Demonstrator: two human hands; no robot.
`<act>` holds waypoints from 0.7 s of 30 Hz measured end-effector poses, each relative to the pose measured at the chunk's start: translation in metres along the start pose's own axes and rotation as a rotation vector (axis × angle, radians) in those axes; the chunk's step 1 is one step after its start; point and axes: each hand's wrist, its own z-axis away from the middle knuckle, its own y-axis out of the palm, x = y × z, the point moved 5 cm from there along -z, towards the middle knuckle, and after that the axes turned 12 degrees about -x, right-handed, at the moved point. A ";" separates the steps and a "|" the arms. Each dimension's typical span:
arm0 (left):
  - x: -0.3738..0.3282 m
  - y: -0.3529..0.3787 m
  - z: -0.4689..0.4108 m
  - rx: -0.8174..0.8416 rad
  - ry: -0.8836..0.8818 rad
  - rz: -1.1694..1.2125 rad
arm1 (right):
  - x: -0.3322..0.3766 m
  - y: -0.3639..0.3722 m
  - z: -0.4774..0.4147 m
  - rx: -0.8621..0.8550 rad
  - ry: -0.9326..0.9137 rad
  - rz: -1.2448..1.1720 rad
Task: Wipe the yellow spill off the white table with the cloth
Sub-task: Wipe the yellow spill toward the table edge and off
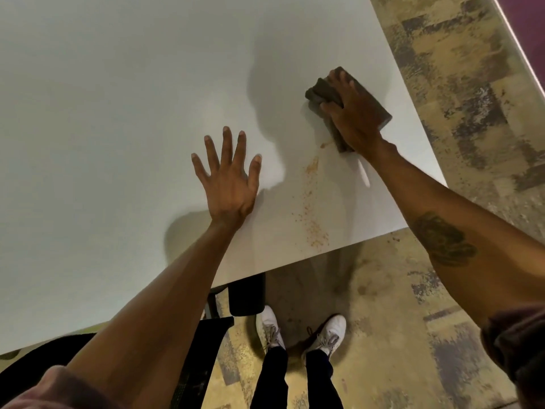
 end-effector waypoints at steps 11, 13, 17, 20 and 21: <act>0.001 0.006 0.001 -0.045 0.009 0.015 | 0.023 0.018 0.089 0.300 -0.166 -0.082; 0.002 0.006 0.001 -0.034 -0.001 0.089 | 0.028 0.021 0.107 0.332 -0.189 -0.087; 0.003 0.005 0.003 -0.037 0.008 0.094 | 0.035 0.025 0.137 0.393 -0.257 -0.053; 0.003 0.002 0.007 -0.050 0.043 0.104 | 0.039 0.027 0.156 0.444 -0.336 -0.053; 0.003 0.001 0.008 -0.051 0.051 0.112 | 0.039 0.028 0.161 0.465 -0.354 -0.050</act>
